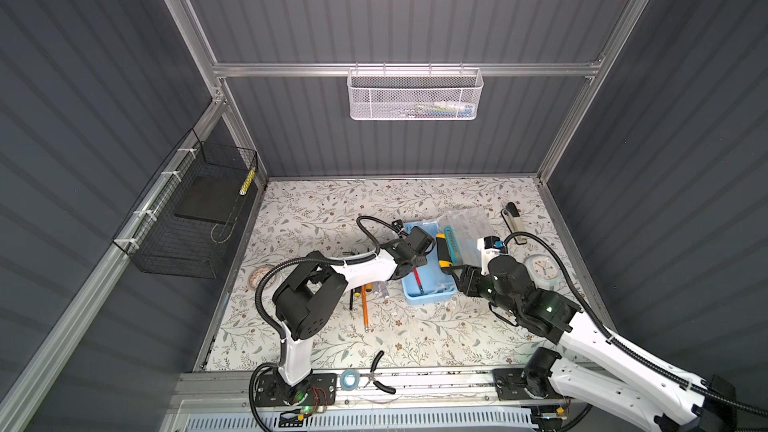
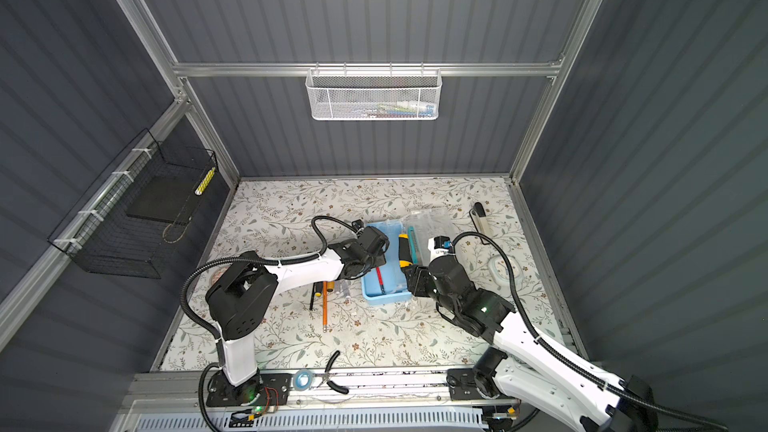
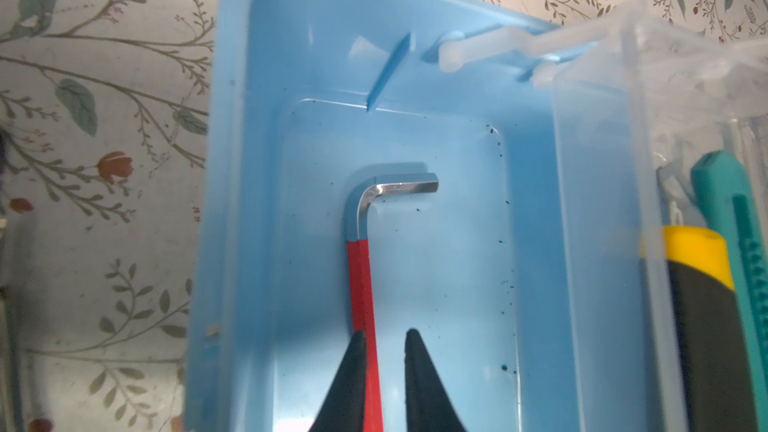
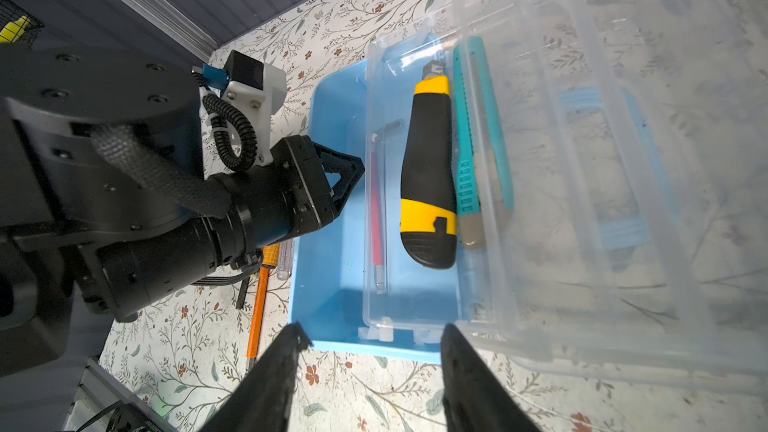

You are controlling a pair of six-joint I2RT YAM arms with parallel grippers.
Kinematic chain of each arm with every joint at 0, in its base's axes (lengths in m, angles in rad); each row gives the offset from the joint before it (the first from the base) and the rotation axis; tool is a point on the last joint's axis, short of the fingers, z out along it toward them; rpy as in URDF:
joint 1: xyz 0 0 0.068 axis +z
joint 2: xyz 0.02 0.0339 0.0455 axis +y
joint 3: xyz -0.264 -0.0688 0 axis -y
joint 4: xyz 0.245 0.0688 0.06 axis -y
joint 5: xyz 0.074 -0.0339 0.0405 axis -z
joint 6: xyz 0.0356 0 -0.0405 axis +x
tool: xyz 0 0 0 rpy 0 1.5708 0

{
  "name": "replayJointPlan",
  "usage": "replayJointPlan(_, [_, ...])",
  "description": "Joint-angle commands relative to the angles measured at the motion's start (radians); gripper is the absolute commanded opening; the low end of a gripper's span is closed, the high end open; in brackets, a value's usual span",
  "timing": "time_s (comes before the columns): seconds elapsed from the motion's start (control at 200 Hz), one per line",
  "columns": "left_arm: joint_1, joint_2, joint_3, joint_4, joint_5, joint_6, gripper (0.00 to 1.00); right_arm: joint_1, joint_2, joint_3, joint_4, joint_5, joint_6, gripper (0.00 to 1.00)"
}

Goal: Pack the tool kit
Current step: 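Lower the red hex key into the box and open the left gripper, then move the left gripper back to the tools and grasp the black hex key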

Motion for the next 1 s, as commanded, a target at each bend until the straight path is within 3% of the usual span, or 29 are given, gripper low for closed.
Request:
replayJointPlan(0.0, [-0.007,-0.021,0.012,0.004,-0.006,0.043,0.21,-0.003,0.002,0.014,0.002,-0.013,-0.011,0.55])
replayJointPlan(0.13, [-0.007,-0.109,-0.008,0.016,-0.028,0.127,0.27,-0.003,0.002,0.055,-0.021,-0.027,-0.045,0.54])
replayJointPlan(0.375, [0.003,-0.335,-0.121,-0.039,-0.109,0.247,0.48,0.013,0.015,0.105,-0.026,-0.06,-0.072,0.54])
replayJointPlan(0.685, [0.198,-0.521,-0.345,-0.109,-0.04,0.301,0.49,0.134,0.133,0.113,0.051,-0.043,-0.051,0.51])
replayJointPlan(0.995, [0.298,-0.499,-0.455,-0.048,-0.008,0.367,0.44,0.163,0.235,0.099,0.124,-0.074,-0.009,0.51])
